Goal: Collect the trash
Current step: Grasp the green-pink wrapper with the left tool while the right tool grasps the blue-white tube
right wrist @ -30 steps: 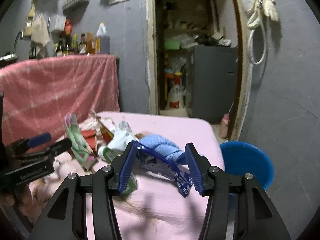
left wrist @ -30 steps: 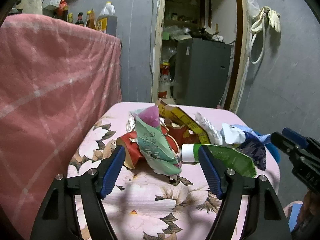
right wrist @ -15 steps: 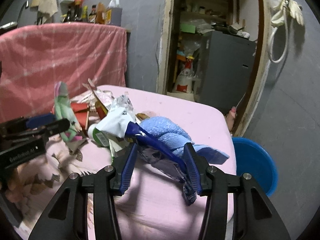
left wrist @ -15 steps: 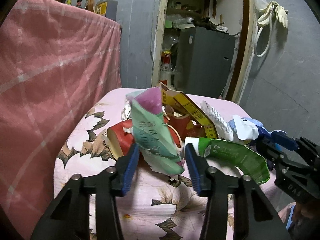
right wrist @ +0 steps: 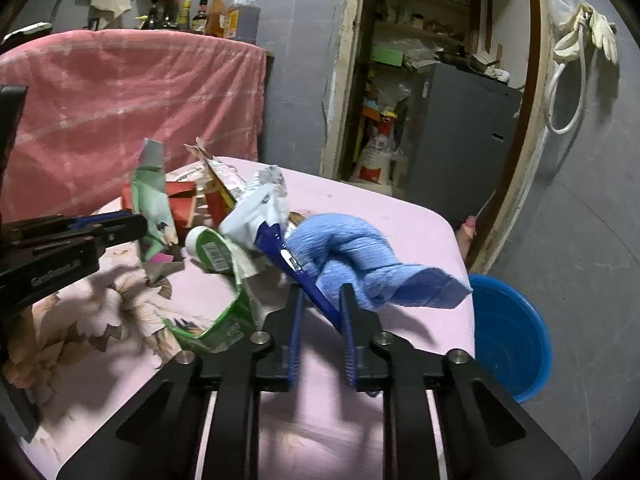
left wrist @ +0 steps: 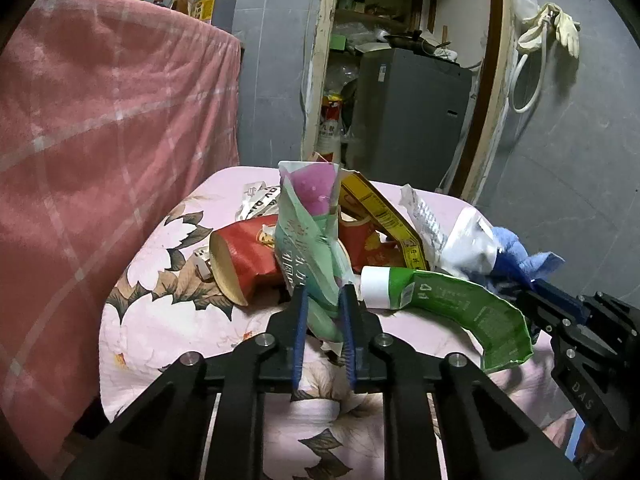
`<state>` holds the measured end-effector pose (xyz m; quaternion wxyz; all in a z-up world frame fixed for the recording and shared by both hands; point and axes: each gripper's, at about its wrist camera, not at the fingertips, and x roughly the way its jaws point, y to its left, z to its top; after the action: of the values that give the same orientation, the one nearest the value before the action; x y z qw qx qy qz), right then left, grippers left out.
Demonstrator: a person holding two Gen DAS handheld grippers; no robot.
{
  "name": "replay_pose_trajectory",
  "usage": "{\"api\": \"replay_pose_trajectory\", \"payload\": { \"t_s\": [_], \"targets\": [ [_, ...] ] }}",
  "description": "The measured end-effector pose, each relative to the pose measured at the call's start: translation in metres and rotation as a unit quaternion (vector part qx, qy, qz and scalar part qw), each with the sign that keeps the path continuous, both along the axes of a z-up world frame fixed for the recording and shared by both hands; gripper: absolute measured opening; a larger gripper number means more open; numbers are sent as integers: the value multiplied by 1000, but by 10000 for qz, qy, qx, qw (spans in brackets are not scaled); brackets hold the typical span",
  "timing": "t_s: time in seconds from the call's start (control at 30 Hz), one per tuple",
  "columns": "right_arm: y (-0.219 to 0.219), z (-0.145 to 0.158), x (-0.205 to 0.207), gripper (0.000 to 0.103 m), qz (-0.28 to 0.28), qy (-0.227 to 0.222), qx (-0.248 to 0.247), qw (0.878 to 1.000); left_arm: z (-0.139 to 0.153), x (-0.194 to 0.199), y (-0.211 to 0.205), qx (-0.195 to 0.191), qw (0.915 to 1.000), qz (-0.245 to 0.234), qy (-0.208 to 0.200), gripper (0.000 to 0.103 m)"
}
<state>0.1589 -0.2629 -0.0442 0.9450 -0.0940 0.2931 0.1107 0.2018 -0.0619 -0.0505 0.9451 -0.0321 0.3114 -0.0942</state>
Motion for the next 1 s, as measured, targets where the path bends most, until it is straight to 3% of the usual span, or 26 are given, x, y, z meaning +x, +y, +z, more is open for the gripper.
{"api": "replay_pose_trajectory", "payload": {
  "t_s": [0.1,0.33,0.47,0.53,0.6,0.67,0.83,1.0],
  "targets": [
    [3,0,-4,7,16,-24,-52,10000,-1,-2,-2,2,10000,-54,46,0],
    [1,4,-11,6,15,-66,117,9999,-2,-8,-4,-29,9999,-135,54,0],
    [-2,6,-12,6,-28,-90,266,9996,-2,-7,1,-305,9994,-89,131,0],
    [-3,6,-11,6,-38,-93,304,9995,-3,-4,4,-385,9990,-22,227,6],
    [-5,6,-9,6,-58,-97,345,9993,-3,0,7,-450,9986,17,290,32],
    [-5,7,-5,6,-71,-100,414,9991,0,1,10,-531,9983,75,213,44],
    [-6,11,4,6,-85,-156,594,9981,4,15,4,-468,9984,-119,303,44],
    [-3,12,8,5,-52,-183,675,9975,-2,32,0,-407,9978,-14,531,44]
  ]
}}
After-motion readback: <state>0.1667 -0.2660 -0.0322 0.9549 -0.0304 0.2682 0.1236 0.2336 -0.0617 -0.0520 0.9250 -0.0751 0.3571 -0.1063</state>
